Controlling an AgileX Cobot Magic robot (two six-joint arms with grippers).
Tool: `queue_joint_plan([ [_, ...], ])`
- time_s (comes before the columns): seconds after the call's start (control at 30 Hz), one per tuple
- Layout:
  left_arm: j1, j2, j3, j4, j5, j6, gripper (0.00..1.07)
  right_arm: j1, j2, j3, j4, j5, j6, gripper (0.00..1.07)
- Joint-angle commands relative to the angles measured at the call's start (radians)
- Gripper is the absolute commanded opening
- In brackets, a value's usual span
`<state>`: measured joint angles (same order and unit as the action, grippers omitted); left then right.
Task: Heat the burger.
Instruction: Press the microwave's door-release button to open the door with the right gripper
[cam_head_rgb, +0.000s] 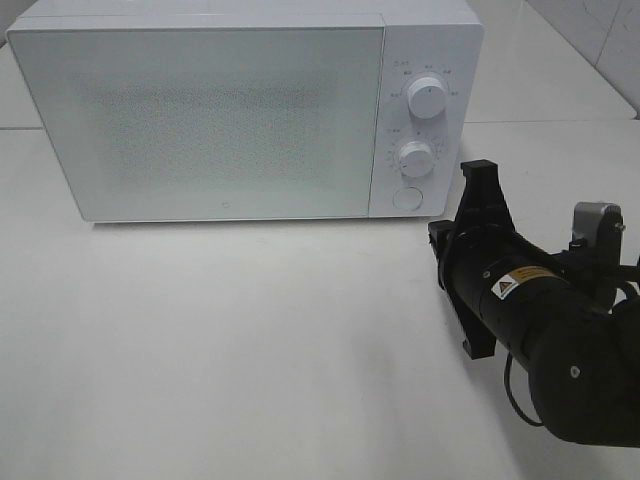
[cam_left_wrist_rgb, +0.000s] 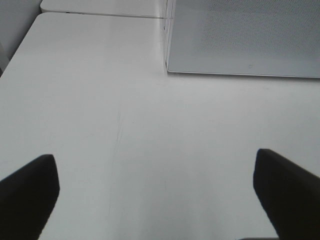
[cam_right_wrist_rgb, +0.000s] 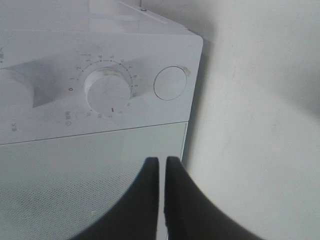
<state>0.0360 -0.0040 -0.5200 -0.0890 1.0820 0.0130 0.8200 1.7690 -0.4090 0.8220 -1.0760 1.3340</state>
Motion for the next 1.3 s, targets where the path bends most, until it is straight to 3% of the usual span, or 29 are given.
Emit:
queue_joint_plan([
  [0.03, -0.001, -0.002, 0.003, -0.002, -0.011, -0.001, 0.98, -0.001, 0.002, -0.007, 0.01, 0.004, 0.024, 0.0],
  [0.33, -0.001, -0.002, 0.003, -0.002, -0.011, -0.001, 0.98, -0.031, 0.091, -0.07, -0.011, 0.023, 0.039, 0.0],
  [0.93, -0.001, -0.002, 0.003, -0.003, -0.011, -0.001, 0.98, -0.249, 0.251, -0.308, -0.221, 0.117, 0.08, 0.0],
  [1.3, -0.001, -0.002, 0.003, -0.003, -0.011, -0.001, 0.98, -0.267, 0.32, -0.4, -0.234, 0.156, 0.092, 0.0],
])
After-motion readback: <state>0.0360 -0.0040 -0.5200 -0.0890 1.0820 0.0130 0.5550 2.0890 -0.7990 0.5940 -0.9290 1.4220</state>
